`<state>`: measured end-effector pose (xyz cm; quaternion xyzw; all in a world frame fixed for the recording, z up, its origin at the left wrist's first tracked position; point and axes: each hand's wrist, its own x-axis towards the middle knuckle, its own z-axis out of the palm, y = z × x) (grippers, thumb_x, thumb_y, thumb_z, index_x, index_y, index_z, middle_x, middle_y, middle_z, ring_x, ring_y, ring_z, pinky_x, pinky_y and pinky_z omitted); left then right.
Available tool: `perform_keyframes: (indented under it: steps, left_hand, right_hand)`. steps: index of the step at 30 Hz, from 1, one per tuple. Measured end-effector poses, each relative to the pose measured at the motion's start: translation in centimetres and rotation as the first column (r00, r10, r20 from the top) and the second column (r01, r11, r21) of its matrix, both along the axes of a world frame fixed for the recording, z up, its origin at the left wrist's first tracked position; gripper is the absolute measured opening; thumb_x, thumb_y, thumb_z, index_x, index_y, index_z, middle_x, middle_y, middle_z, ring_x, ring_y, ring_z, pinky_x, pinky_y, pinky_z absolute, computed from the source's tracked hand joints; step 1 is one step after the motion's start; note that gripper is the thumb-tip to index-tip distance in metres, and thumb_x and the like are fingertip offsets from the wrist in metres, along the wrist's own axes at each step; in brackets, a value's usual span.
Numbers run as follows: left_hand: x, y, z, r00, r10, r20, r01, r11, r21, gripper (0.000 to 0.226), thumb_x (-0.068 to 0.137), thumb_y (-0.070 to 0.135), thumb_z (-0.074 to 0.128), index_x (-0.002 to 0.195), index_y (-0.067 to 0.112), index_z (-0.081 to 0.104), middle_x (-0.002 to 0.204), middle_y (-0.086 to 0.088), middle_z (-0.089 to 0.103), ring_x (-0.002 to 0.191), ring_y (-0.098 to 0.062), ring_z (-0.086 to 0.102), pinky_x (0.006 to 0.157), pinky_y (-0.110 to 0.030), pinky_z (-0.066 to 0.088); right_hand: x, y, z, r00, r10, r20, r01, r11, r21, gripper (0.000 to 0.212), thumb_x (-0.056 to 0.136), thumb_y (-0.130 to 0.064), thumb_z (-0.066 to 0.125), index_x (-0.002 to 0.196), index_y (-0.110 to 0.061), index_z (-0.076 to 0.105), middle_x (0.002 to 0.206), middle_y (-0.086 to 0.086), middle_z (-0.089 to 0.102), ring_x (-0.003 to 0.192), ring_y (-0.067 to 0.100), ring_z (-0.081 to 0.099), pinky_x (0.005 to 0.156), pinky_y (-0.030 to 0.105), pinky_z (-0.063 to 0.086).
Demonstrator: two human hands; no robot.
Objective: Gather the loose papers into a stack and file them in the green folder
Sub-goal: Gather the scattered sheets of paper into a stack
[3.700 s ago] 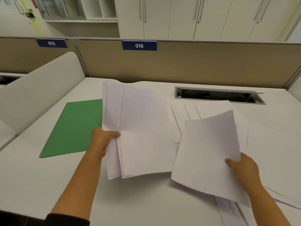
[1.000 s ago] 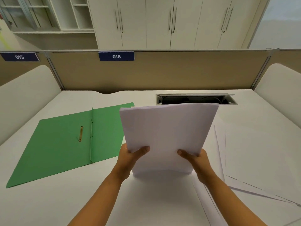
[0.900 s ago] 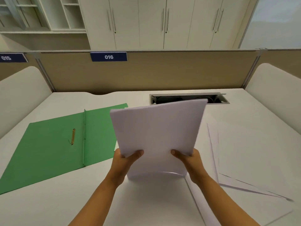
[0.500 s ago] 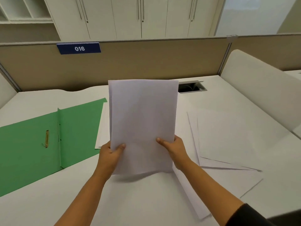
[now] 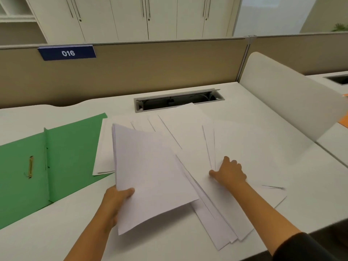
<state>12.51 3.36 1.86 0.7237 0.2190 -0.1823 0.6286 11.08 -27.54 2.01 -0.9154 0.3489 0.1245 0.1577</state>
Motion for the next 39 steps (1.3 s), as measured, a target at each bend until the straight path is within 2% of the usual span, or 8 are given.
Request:
perform_keyframes:
  steps: [6, 11, 14, 18, 22, 30, 34, 39]
  left_hand:
    - [-0.8, -0.1, 0.5, 1.0, 0.004, -0.016, -0.005, 1.0, -0.026, 0.031, 0.084, 0.001, 0.059, 0.113, 0.003, 0.052, 0.101, -0.02, 0.06, 0.078, -0.032, 0.057, 0.074, -0.037, 0.045]
    - [-1.4, 0.5, 0.6, 0.999, 0.012, -0.039, -0.014, 0.999, -0.047, 0.029, 0.082, 0.001, 0.06, 0.111, 0.004, 0.053, 0.09, -0.015, 0.064, 0.08, -0.034, 0.06, 0.068, -0.036, 0.049]
    - [-1.6, 0.8, 0.7, 0.999, -0.003, -0.053, -0.002, 0.996, -0.088, 0.035, 0.077, 0.003, 0.064, 0.111, 0.004, 0.054, 0.094, -0.017, 0.066, 0.086, -0.037, 0.063, 0.073, -0.04, 0.051]
    - [-1.6, 1.3, 0.3, 0.997, 0.007, -0.08, -0.017, 0.993, -0.119, 0.032, 0.083, 0.0, 0.055, 0.116, 0.002, 0.053, 0.102, -0.021, 0.066, 0.093, -0.04, 0.062, 0.077, -0.042, 0.051]
    - [-1.7, 1.9, 0.2, 0.991, 0.041, -0.125, -0.061, 0.986, -0.158, 0.028, 0.087, 0.004, 0.05, 0.115, 0.001, 0.054, 0.099, -0.02, 0.067, 0.091, -0.037, 0.063, 0.072, -0.038, 0.051]
    - [-1.5, 1.8, 0.6, 0.967, 0.16, -0.201, -0.234, 0.871, -0.431, 0.042, 0.087, 0.047, 0.05, 0.089, 0.01, 0.07, 0.078, -0.015, 0.076, 0.08, -0.032, 0.068, 0.071, -0.038, 0.052]
    - [-1.5, 1.9, 0.3, 0.956, 0.153, -0.251, -0.234, 0.914, -0.332, 0.033, 0.075, 0.027, 0.07, 0.093, 0.0, 0.067, 0.082, -0.018, 0.068, 0.077, -0.033, 0.062, 0.072, -0.038, 0.051]
    - [-1.5, 2.0, 0.0, 0.969, 0.174, -0.176, -0.206, 0.961, -0.185, 0.012, 0.082, -0.002, 0.055, 0.091, -0.005, 0.062, 0.081, -0.022, 0.066, 0.074, -0.036, 0.062, 0.061, -0.036, 0.051]
  right_hand:
    - [1.4, 1.0, -0.3, 0.999, 0.035, -0.013, -0.035, 0.999, -0.032, 0.055, 0.081, -0.014, 0.055, 0.13, -0.008, 0.032, 0.121, 0.018, 0.049, 0.112, 0.033, 0.049, 0.09, 0.041, 0.049]
    - [1.8, 1.3, 1.0, 0.979, 0.204, 0.004, -0.198, 0.954, -0.223, 0.058, 0.087, -0.007, 0.047, 0.14, -0.007, 0.023, 0.11, 0.011, 0.063, 0.094, 0.025, 0.063, 0.065, 0.029, 0.044]
    - [1.9, 3.0, 3.2, 0.964, 0.249, 0.09, -0.226, 0.951, -0.213, 0.057, 0.086, -0.005, 0.048, 0.139, -0.011, 0.028, 0.106, 0.009, 0.065, 0.078, 0.023, 0.058, 0.061, 0.028, 0.042]
    - [1.2, 8.4, 5.5, 0.892, 0.406, 0.198, -0.388, 0.913, -0.125, 0.063, 0.086, -0.009, 0.05, 0.143, -0.018, 0.024, 0.11, 0.007, 0.065, 0.089, 0.024, 0.064, 0.067, 0.028, 0.045]
    - [-0.5, 15.2, 5.4, 0.776, 0.602, 0.187, -0.605, 0.795, -0.046, 0.07, 0.086, -0.009, 0.047, 0.147, -0.024, 0.016, 0.117, 0.006, 0.062, 0.102, 0.026, 0.062, 0.076, 0.03, 0.045]
    - [-2.7, 21.8, 3.4, 0.617, 0.783, 0.08, -0.786, 0.608, 0.115, 0.069, 0.09, -0.021, 0.052, 0.147, -0.023, 0.013, 0.132, 0.008, 0.054, 0.115, 0.03, 0.056, 0.097, 0.036, 0.043]
    - [-3.4, 22.4, 3.1, 0.6, 0.792, 0.111, -0.794, 0.573, 0.204, 0.071, 0.083, -0.031, 0.061, 0.143, -0.023, 0.023, 0.123, 0.004, 0.058, 0.109, 0.026, 0.059, 0.087, 0.032, 0.045]
    - [-3.0, 20.3, 4.1, 0.699, 0.701, 0.145, -0.702, 0.631, 0.33, 0.082, 0.067, -0.061, 0.067, 0.137, -0.03, 0.036, 0.133, -0.004, 0.054, 0.121, 0.017, 0.052, 0.096, 0.03, 0.041]
